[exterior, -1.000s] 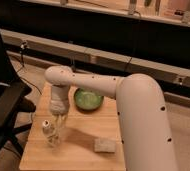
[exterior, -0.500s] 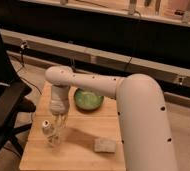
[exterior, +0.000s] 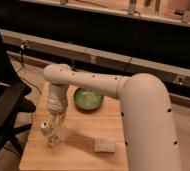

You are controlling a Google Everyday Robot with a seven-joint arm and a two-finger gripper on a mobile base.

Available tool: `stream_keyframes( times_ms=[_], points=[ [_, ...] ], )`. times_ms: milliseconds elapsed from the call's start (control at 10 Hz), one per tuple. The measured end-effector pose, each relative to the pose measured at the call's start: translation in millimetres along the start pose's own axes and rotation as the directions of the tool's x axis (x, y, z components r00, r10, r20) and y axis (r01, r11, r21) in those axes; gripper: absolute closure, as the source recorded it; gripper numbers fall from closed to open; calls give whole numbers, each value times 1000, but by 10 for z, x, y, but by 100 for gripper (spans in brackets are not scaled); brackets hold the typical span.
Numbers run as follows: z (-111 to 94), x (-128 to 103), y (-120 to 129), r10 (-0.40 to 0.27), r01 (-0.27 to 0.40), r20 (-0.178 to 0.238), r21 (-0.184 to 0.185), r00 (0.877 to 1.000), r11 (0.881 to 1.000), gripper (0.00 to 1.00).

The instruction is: Knock the bottle over

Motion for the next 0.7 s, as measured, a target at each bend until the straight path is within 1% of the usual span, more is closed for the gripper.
stream_keyframes(
  times_ms=[200, 400, 700],
  points=[
    [-20, -14, -58, -61, 61, 19, -2, 998, 998, 100],
    [-2, 8, -99, -108, 107, 63, 5, 992, 994, 100],
    [21, 23, -95, -151, 148, 111, 39, 982, 988, 100]
  ],
)
